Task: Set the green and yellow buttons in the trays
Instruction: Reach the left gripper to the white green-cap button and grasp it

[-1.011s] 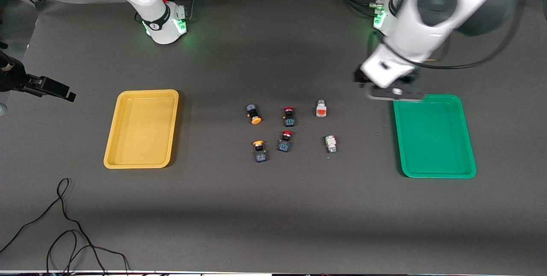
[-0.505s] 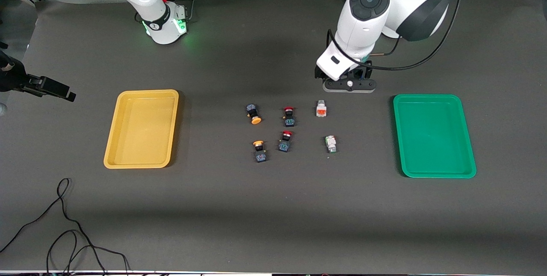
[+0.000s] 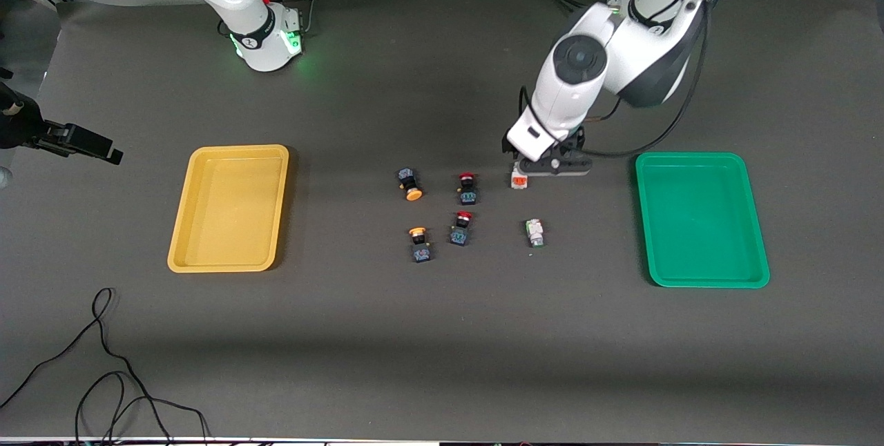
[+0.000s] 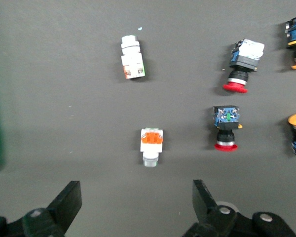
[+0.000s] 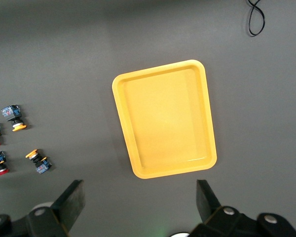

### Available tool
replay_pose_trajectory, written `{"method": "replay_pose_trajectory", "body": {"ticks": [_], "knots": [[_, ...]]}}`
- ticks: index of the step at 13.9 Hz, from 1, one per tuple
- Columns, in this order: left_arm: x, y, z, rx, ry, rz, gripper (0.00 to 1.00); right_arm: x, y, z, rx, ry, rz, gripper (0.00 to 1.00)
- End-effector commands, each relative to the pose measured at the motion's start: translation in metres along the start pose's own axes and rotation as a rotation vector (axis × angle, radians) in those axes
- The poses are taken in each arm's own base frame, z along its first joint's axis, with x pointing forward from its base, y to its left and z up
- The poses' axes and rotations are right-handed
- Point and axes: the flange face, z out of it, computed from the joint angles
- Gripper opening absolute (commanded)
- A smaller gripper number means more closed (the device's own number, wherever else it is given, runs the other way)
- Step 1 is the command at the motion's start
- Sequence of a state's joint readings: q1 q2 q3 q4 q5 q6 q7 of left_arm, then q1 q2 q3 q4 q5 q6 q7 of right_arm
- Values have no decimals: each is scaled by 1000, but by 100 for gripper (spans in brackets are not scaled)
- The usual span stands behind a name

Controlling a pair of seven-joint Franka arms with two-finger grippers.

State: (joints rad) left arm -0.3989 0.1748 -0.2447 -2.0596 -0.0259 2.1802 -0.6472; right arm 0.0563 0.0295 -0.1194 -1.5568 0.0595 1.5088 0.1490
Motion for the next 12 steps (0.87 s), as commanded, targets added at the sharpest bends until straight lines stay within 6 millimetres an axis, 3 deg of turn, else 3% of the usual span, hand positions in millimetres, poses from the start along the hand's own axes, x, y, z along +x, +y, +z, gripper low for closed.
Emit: {"method": "replay_pose_trajectory", "body": {"ticks": [1, 6, 10, 12], "knots": [[-3, 5, 42, 1, 12, -9, 100, 0, -2, -2, 7, 0, -6, 100], [-8, 16, 115, 11, -4, 40, 100, 0, -3, -1, 7, -3, -10, 100], [-22, 24, 156, 10, -6, 82, 100, 0, -3, -1, 8, -4, -12, 100], [-23, 22, 166, 9, -4, 90, 100, 0, -2, -1, 8, -5, -11, 100]]}}
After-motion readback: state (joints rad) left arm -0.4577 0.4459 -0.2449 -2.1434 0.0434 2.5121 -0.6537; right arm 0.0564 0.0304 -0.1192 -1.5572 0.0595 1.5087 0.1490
